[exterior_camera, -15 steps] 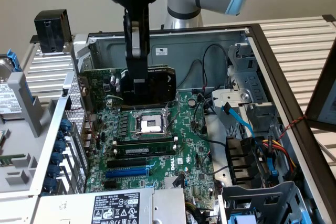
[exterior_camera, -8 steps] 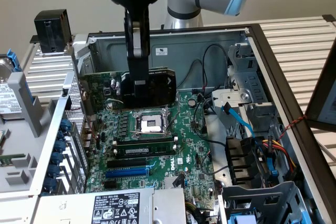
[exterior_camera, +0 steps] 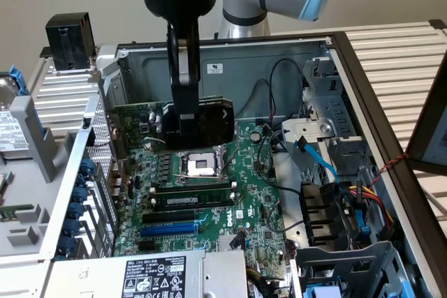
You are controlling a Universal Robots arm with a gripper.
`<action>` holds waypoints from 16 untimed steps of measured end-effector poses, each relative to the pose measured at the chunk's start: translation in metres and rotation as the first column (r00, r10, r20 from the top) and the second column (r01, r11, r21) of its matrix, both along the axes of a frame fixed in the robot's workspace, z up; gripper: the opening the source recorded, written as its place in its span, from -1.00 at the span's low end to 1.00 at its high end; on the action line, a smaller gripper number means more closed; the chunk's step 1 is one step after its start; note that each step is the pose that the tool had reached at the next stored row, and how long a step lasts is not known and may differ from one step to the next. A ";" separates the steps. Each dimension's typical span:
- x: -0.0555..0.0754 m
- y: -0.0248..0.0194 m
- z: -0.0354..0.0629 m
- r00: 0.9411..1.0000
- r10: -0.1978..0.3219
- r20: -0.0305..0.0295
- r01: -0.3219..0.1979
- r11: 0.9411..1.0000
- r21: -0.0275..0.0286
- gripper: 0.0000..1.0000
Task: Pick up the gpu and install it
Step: 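Insert the gpu into the slot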
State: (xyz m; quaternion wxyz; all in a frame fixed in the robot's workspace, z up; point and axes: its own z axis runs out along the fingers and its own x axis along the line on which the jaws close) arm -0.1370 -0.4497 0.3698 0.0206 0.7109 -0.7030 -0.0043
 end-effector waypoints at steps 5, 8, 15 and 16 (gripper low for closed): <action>0.000 -0.0001 -0.0079 1.000 0.000 -0.004 0.000 1.000 0.004 -0.47; 0.000 -0.0004 -0.0101 1.000 -0.001 -0.007 0.001 1.000 0.014 -0.47; -0.007 -0.0005 -0.0189 1.000 -0.002 -0.016 0.003 1.000 0.019 -0.47; -0.008 -0.0005 -0.0206 1.000 -0.003 -0.016 0.003 1.000 0.019 -0.47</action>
